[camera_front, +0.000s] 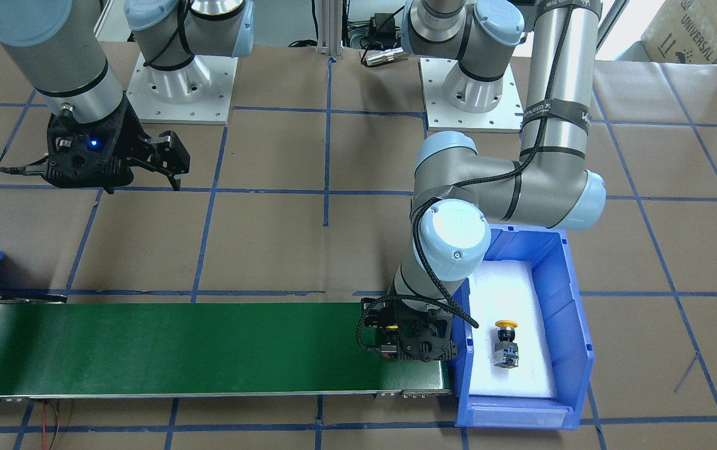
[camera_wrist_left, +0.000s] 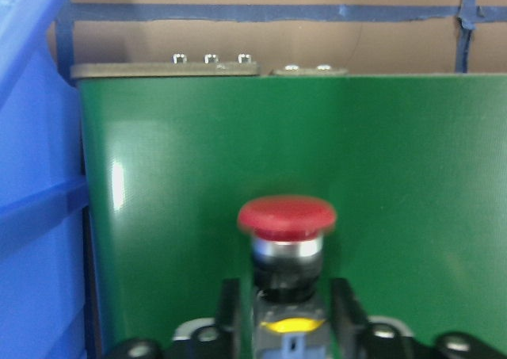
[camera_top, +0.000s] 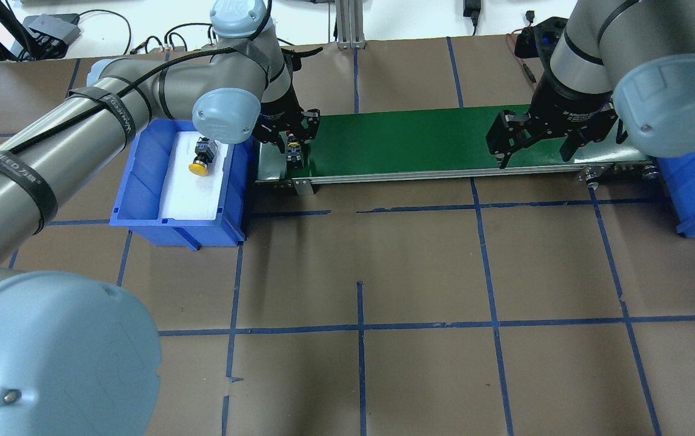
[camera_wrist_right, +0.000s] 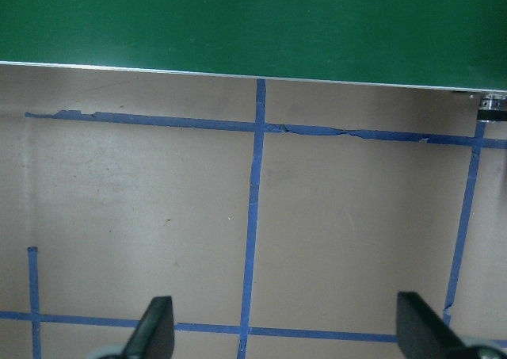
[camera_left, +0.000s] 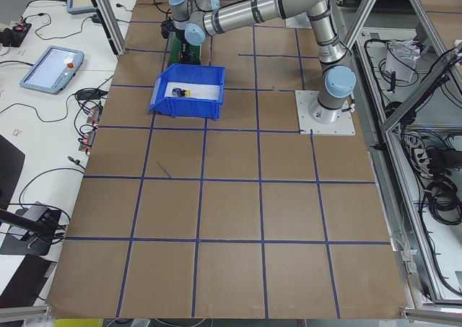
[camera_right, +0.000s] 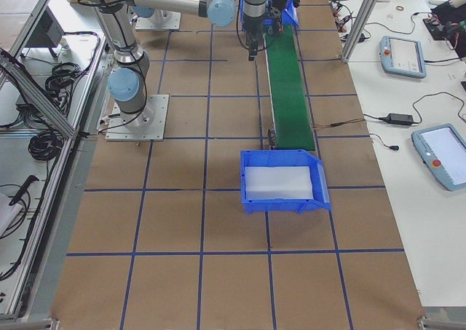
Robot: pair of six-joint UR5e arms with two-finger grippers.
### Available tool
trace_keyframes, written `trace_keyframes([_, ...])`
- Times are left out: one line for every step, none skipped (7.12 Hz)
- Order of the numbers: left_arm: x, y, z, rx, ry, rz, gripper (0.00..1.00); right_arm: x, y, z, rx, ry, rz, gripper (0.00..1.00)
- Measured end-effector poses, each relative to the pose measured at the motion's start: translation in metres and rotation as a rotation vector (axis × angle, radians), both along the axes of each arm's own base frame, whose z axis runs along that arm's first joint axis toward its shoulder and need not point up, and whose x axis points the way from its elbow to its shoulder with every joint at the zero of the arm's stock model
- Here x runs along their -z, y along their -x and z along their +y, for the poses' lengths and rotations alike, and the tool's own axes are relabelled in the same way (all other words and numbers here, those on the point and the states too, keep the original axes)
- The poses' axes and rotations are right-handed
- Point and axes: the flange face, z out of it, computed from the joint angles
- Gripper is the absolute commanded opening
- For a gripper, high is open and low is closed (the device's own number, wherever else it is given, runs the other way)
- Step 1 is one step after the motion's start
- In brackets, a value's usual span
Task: Transport two buttons from left to right
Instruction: 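Lift the red-capped button and place it on the green conveyor, then open the left gripper and return it to the bin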
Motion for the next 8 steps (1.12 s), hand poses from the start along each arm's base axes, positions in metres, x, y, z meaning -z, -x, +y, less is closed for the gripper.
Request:
trace_keyframes([-0.012, 0.000, 0.003, 0.003, 0.016, 0.007, 1.00, 0.000, 0.000, 0.000, 0.000, 0.000, 0.000, 1.00])
trace_keyframes([-0.031, 0.000, 0.008, 0.005, 0.035, 0.022, 1.00, 0.000, 0.000, 0.000, 0.000, -0.001, 0.000, 1.00])
trace_keyframes([-0.053, -0.001, 0.014, 0.007, 0.051, 0.031, 1.00, 0.000, 0.000, 0.000, 0.000, -0.001, 0.000, 1.00])
trace_keyframes([-0.071, -0.011, 0.016, -0.002, 0.069, 0.033, 1.00, 0.000, 0.000, 0.000, 0.000, -0.003, 0.000, 1.00])
trace_keyframes([-0.082, -0.039, 0.009, -0.015, 0.085, 0.031, 1.00, 0.001, 0.001, 0.001, 0.000, -0.007, 0.001, 1.00])
trace_keyframes([-0.087, -0.080, -0.003, 0.012, 0.099, 0.025, 1.00, 0.001, 0.001, 0.001, -0.003, -0.010, 0.001, 1.00])
trace_keyframes([-0.086, -0.116, -0.012, 0.057, 0.106, 0.013, 1.00, 0.001, 0.002, 0.001, -0.004, -0.011, 0.001, 1.00])
trace_keyframes([-0.080, -0.143, -0.018, 0.073, 0.101, 0.002, 1.00, 0.002, 0.002, 0.001, -0.005, -0.012, 0.001, 1.00])
